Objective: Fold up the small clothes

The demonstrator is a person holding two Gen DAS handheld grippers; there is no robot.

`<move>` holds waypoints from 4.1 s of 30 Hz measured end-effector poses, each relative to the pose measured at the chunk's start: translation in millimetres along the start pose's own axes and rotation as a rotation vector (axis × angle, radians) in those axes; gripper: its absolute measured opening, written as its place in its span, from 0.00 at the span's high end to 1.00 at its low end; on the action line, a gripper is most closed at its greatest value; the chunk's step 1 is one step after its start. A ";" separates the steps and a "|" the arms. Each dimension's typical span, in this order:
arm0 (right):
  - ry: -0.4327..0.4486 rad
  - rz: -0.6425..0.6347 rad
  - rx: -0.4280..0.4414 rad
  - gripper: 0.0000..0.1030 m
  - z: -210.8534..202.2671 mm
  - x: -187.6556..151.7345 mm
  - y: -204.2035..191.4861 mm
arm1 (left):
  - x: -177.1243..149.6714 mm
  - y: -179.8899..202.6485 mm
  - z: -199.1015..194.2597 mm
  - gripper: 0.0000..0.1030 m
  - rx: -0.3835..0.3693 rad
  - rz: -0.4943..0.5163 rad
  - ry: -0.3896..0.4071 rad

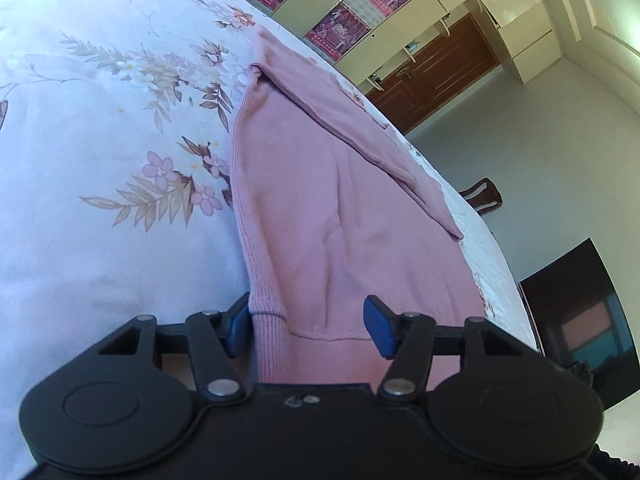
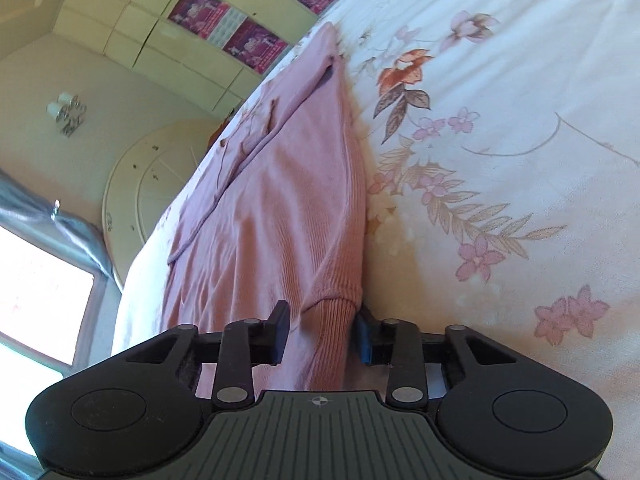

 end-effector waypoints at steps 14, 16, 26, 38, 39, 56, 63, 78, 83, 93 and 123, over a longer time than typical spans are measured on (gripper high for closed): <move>0.072 -0.091 0.051 0.93 -24.1 11.8 -26.9 | -3.4 -5.3 -11.9 0.95 0.104 0.015 0.043; 0.019 -0.070 -0.003 0.93 -7.0 4.3 -11.3 | -8.8 -13.6 -7.6 0.92 0.091 -0.029 0.056; 0.024 0.041 0.014 0.81 4.5 -4.2 -0.8 | -7.6 -19.7 -7.6 0.94 0.075 -0.083 0.066; 0.045 -0.006 -0.032 0.95 -2.0 -1.2 -11.9 | -1.9 -8.5 -18.9 0.95 0.076 -0.059 0.113; 0.064 0.006 -0.003 0.95 -7.9 2.2 -17.3 | 0.9 -7.7 -22.6 0.95 0.061 -0.073 0.128; 0.229 -0.008 0.097 0.94 19.6 161.9 -108.0 | 183.5 45.6 51.1 0.96 -0.054 -0.128 0.293; 0.206 0.070 0.092 0.94 113.7 265.9 -108.1 | 268.0 36.3 136.9 0.96 0.010 -0.080 0.257; 0.245 -0.013 -0.019 0.36 218.3 339.0 -56.0 | 311.8 -13.2 202.5 0.30 0.138 0.078 0.290; 0.217 -0.312 -0.124 0.44 226.3 331.3 -79.6 | 316.2 -2.2 237.5 0.44 0.300 0.340 0.113; 0.137 -0.730 -0.314 0.91 281.5 304.6 -96.8 | 299.3 15.2 259.0 0.94 0.397 0.524 0.129; 0.197 -0.849 -0.193 0.37 298.6 250.9 -164.0 | 257.6 103.0 264.8 0.22 0.186 0.567 0.194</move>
Point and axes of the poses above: each gripper's, at about its wrist camera, not at the fingertips, and z roughly the way its jaws point, y to its right, x to its top, the point moved 6 cm from there along z, roughly the way its jaws point, and after that the axes turned 4 degrees about -x, right-handed, at the moved point
